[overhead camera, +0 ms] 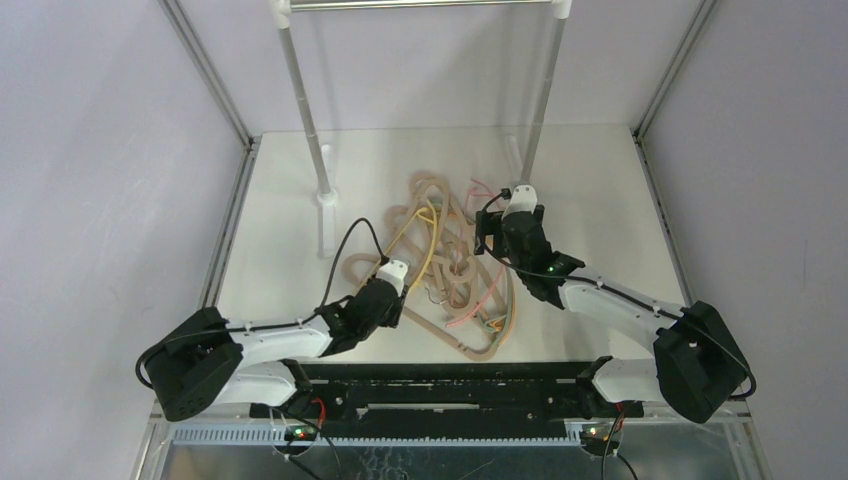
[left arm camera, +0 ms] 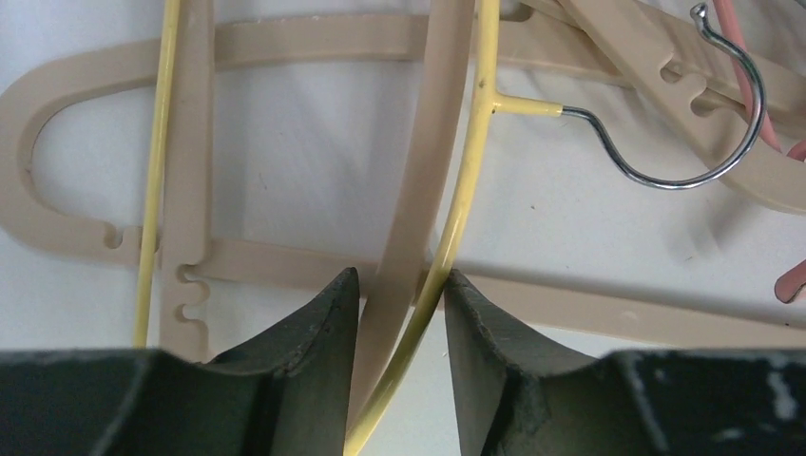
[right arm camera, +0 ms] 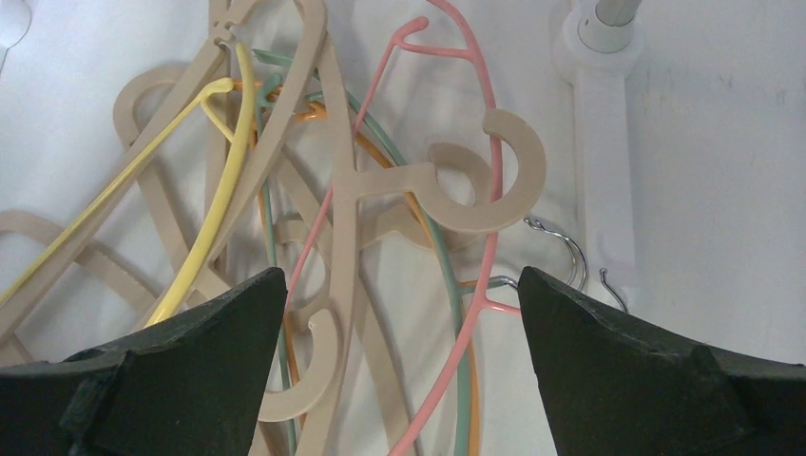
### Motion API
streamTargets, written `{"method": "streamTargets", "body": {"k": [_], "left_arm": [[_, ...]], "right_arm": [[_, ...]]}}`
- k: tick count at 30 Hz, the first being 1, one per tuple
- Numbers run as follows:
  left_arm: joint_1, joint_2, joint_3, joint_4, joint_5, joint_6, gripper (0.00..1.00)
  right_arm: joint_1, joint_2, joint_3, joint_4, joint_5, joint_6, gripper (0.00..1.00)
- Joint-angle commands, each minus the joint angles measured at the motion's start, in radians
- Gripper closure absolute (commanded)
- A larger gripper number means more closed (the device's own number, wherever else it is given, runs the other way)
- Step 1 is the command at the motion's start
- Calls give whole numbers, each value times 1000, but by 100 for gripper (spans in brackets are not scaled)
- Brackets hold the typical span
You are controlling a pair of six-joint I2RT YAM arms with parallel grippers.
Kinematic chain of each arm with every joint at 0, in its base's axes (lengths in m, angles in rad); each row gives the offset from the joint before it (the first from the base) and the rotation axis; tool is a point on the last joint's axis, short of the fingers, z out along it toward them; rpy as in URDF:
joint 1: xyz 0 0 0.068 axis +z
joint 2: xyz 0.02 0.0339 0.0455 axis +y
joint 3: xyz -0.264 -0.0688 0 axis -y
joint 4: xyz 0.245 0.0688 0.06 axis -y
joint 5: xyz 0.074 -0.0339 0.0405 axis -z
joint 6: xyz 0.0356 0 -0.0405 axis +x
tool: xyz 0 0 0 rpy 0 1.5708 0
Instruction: Organize the hangers
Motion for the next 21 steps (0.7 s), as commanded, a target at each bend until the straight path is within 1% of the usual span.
{"method": "streamTargets", "body": {"k": [1, 3, 4, 6, 7, 16, 21], "left_arm": [[-7, -14, 38, 10, -2, -13, 60], [-7, -21, 43, 1, 4, -10, 67], [-7, -26, 47, -12, 8, -9, 74], [-8, -36, 67, -43, 15, -8, 93], [-8, -45, 78, -60, 18, -9, 99], [-11, -198, 169, -173, 37, 11, 100], [-12, -241, 252, -261, 32, 20, 100]], "right_arm": [[-14, -18, -12, 43, -5, 28, 0], [-18, -18, -12, 41, -6, 31, 0], [-21, -18, -14, 42, -5, 32, 0], [-25, -19, -15, 40, -5, 35, 0], [-27, -20, -16, 41, -5, 33, 0], [-46, -40, -29, 41, -9, 47, 0], [-57, -53, -34, 37, -17, 54, 0]]}}
